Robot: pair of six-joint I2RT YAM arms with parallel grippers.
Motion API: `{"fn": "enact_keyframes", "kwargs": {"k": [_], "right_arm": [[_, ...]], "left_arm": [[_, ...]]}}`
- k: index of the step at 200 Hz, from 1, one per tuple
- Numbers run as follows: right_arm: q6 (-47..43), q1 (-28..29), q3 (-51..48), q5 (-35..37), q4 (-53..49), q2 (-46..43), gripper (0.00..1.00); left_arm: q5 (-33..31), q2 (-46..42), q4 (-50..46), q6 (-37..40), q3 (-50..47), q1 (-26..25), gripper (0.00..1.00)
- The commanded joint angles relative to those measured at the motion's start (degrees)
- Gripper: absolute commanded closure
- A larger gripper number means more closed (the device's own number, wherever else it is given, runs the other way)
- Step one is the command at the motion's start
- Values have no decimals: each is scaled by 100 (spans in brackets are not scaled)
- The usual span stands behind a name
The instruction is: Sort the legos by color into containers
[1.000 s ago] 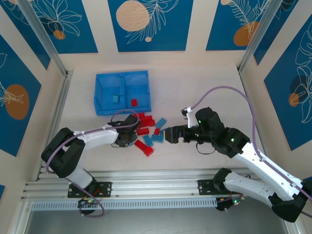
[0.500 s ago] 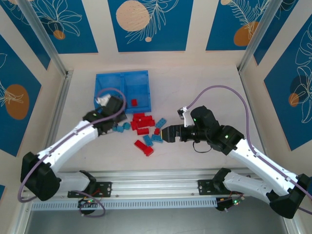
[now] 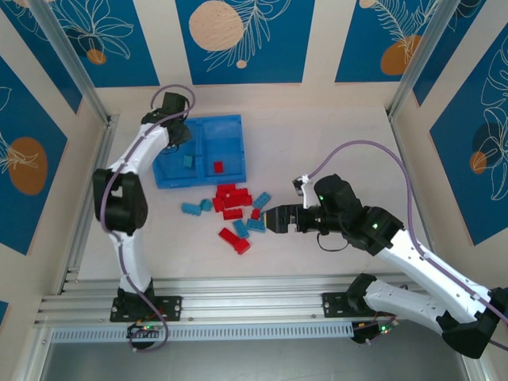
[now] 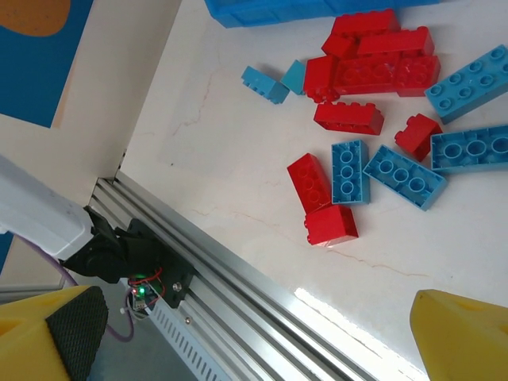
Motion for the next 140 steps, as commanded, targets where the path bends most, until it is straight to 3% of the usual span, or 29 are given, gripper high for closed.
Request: {"fn": "enact_keyframes", "kwargs": {"k": [1,34,80,114,140], "right_arm": [[169,50,129,138,-228,-265,0],[172,62,182,243,-325,-321,0],[142,76,113,278,-70,-103,1],[-206,331,101,589,91,455,0],[-610,728,294,795,127,1227,4]], "left_arm": [[425,354,-575,158,465,130,78],[474,489,-630,264,614,141,62],[894,-582,-589,197,232,133,54],[1628,-2679,-63,84,-1153,-79,58],[1649,-4584,375,827,-2505,-909,60]]}}
